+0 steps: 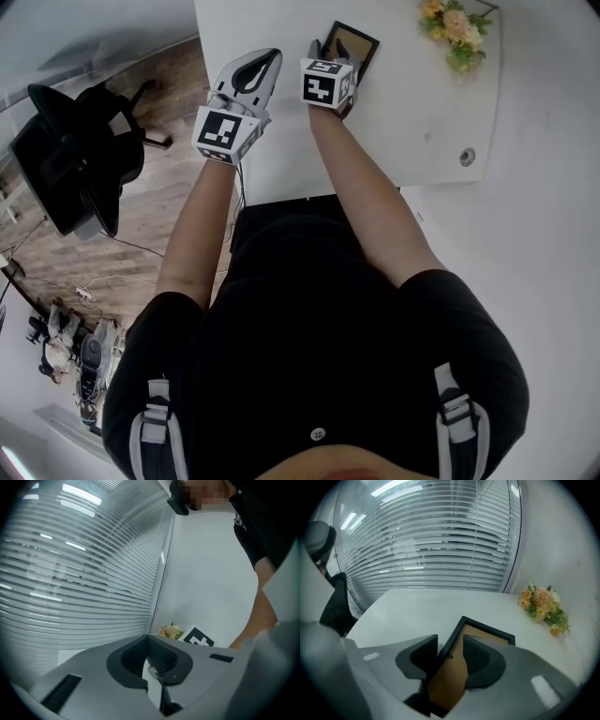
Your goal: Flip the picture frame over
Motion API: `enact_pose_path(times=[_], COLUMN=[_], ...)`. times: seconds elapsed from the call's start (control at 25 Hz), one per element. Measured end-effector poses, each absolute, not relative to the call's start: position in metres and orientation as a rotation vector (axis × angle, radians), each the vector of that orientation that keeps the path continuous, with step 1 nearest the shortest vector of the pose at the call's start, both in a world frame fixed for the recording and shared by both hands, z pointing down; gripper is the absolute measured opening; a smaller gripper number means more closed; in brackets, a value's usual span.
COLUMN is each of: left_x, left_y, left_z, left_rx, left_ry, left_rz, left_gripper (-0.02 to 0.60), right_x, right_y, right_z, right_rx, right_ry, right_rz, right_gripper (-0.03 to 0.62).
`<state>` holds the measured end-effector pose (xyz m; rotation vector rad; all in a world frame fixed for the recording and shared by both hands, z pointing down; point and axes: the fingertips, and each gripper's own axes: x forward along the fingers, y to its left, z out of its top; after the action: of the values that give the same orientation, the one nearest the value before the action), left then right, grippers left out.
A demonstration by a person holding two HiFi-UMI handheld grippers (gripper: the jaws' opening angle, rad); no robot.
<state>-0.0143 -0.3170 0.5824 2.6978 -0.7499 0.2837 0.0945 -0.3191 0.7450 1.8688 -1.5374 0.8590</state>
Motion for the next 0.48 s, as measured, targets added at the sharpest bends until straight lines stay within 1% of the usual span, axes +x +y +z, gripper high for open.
enact_pose_path(times=[0.12,0.2,0.28,0.4,0.48], left_x=[-0.017,-0.018,-0.020,-0.023,-0.025], left_y=[-0.315,-0.313,-0.312,-0.311,-0.308], left_z=[0.584,0.583,0.582,0.578,0.577], left_rx=[2.691,2.690,2.690,2.693,2.696], left_ry=[-0.752,-0.749,-0.752,-0.759,-0.761], left_rz=[0.277,0.267,0.264,0.259,0.264], left_gripper=[0.005,0.005,0.005,0.005,0.005], right_x=[0.093,0.090,0.089,0.087,0.088], right_y=[-0.319,-0.317,-0.315,-0.309,-0.306], right_z=[0.745,0.745,0.744,0.743,0.743], right_rx=[1.862,1.854,1.852,1.855,1.855], right_ry=[-1.537,-1.537,-1.535,-1.538,-1.545], right_rz=[0.847,0.842,0.853,0.878,0.888], right_gripper=[0.148,0.113,0.096,0.052,0.051])
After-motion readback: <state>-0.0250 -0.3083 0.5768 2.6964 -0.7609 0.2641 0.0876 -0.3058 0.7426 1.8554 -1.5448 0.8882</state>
